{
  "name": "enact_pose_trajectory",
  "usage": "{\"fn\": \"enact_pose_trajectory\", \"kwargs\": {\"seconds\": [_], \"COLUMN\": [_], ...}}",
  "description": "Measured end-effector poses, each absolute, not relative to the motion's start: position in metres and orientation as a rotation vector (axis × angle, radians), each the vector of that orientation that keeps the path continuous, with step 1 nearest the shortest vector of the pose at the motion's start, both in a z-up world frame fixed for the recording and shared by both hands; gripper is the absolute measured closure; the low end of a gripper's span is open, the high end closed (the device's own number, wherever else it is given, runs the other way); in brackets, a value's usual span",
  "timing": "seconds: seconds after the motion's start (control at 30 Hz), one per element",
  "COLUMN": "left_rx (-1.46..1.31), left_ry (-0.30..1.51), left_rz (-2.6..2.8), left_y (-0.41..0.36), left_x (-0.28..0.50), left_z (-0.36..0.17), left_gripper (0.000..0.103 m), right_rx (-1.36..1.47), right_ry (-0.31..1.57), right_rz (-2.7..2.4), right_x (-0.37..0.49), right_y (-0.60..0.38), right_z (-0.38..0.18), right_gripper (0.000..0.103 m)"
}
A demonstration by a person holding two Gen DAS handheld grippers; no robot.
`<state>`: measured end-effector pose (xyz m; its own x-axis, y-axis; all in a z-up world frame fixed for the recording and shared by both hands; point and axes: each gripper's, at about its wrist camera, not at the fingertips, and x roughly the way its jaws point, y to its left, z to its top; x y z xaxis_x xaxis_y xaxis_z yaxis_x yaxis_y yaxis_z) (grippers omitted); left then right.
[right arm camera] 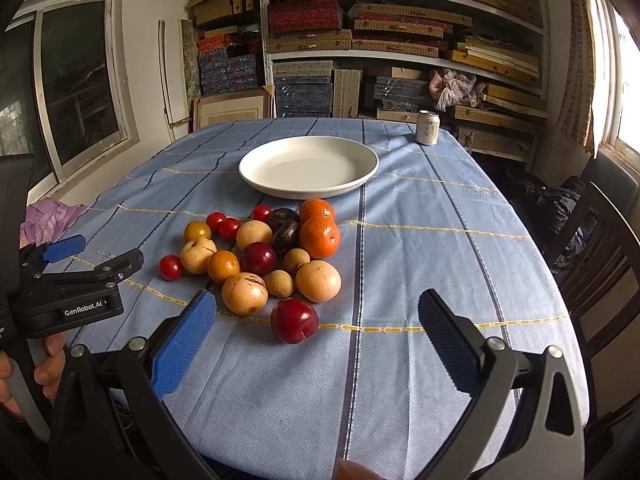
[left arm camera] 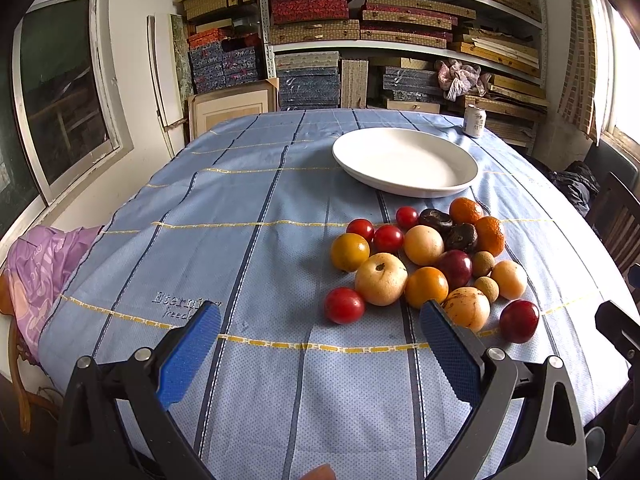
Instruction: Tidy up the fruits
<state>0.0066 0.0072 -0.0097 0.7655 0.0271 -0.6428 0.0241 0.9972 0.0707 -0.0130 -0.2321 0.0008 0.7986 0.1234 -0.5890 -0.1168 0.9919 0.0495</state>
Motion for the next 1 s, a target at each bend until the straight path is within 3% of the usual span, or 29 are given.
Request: {"fn": "enact_pose_trajectory", "kwargs": {"seconds": [1.0], "left_rx": [-0.002], "left_ry": [0.795], "left_rz": [-0.102], "left_y": [0.019], "left_x": [-0.006], "left_z": [-0.033], "left_gripper": [0.003], "right_rx": [0.034], "right_ry": [0.71], "right_rz": [0.139], "right_x": [0.0], "right_y": [-0.237], "right_z": [-0.016], "right_gripper": [0.004]}}
